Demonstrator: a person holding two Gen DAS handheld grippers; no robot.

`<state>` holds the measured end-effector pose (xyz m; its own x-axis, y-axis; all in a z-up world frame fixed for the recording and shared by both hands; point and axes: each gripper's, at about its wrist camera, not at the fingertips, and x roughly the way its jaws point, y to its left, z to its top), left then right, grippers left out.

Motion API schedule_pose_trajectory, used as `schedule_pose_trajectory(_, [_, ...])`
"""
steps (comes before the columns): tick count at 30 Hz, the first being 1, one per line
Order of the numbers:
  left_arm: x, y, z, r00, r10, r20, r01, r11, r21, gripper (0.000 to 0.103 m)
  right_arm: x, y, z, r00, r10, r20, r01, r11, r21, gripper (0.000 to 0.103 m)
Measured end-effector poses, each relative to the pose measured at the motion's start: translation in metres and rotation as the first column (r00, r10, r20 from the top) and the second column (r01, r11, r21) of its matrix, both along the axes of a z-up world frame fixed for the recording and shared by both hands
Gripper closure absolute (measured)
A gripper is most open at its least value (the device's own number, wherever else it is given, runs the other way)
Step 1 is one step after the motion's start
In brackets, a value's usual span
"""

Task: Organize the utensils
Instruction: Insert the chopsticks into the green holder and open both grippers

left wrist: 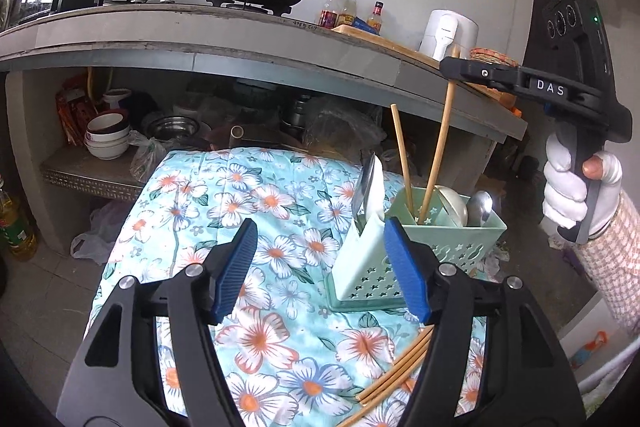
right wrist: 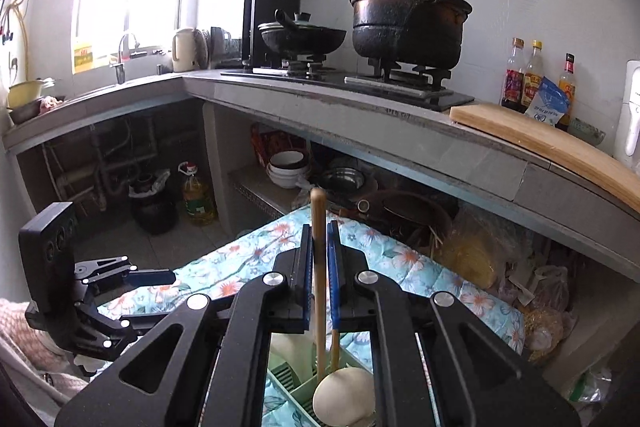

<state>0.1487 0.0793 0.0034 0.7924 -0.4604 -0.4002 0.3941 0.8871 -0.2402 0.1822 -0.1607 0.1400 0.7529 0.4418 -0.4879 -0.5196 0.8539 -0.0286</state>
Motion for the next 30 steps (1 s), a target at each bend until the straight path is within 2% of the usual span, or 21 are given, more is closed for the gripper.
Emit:
schedule_pose_trajectory(1, [0.001,0.0,-0.001,1.0,-0.004,-0.002,0.004,1.0,0.0,0.04,-0.002,-0.001,0.0,1.0,-0.005,0.0,0.005,1.0,0.004,0.09])
schedule_pose_trajectory(2, [0.001,-0.001,-0.001,1.0,-0.007,-0.005,0.007,1.0,-0.001,0.04,-0.005,-0.004,0.001,1.0,-0.013,0.004,0.012,1.0,0.012,0.08])
schedule_pose_trajectory(5, [0.002,-0.002,-0.004,1.0,-0.013,-0.013,0.013,1.0,-0.004,0.04,-0.014,-0.013,0.01,0.999,-0.028,0.022,0.027,0.998,0.052,0.068])
schedule_pose_trajectory(12, [0.004,-0.005,-0.009,0.999,-0.039,-0.032,0.039,0.999,-0.004,0.039,-0.045,-0.049,0.028,0.995,-0.093,0.029,0.086,0.978,0.19,0.062])
schedule_pose_trajectory(18, [0.009,-0.013,-0.022,0.993,-0.096,-0.074,0.097,0.995,0.006,0.037,-0.08,-0.093,0.008,0.976,-0.207,-0.068,0.218,0.926,0.307,0.06])
schedule_pose_trajectory(23, [0.015,-0.022,-0.037,0.98,-0.154,-0.126,0.158,0.987,0.02,0.037,-0.11,-0.122,-0.032,0.93,-0.312,-0.196,0.364,0.86,0.358,0.06])
schedule_pose_trajectory(26, [0.017,-0.029,-0.047,0.97,-0.186,-0.154,0.195,0.98,0.044,0.037,-0.124,-0.135,-0.067,0.892,-0.328,-0.31,0.438,0.794,0.421,0.06])
schedule_pose_trajectory(30, [0.019,-0.037,-0.057,0.96,-0.216,-0.181,0.23,0.971,0.063,0.037,-0.131,-0.139,-0.125,0.827,-0.287,-0.483,0.527,0.695,0.489,0.06])
